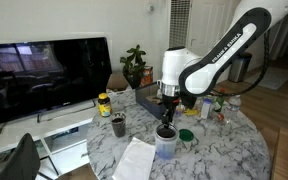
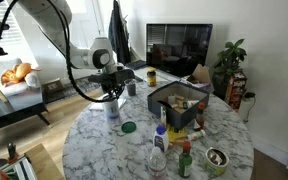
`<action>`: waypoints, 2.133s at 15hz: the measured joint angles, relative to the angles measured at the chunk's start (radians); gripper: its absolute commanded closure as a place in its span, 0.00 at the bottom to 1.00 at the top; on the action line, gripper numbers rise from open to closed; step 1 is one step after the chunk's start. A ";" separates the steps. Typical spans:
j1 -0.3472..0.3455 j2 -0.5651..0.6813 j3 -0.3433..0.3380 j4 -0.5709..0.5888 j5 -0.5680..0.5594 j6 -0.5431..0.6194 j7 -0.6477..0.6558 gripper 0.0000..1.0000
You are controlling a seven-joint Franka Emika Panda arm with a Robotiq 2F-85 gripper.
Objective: Pour the contents of the silver cup into the grey box and then put the silver cup back in the plastic cup
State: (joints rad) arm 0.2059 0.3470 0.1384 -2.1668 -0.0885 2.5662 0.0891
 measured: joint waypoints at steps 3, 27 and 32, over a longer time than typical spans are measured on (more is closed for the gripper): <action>0.000 0.009 -0.002 0.006 -0.005 0.000 0.000 0.74; 0.003 0.031 -0.006 0.044 -0.008 -0.013 0.000 0.68; 0.003 0.028 -0.006 0.045 -0.008 -0.013 0.000 1.00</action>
State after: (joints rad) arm 0.2093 0.3748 0.1325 -2.1218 -0.0970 2.5529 0.0892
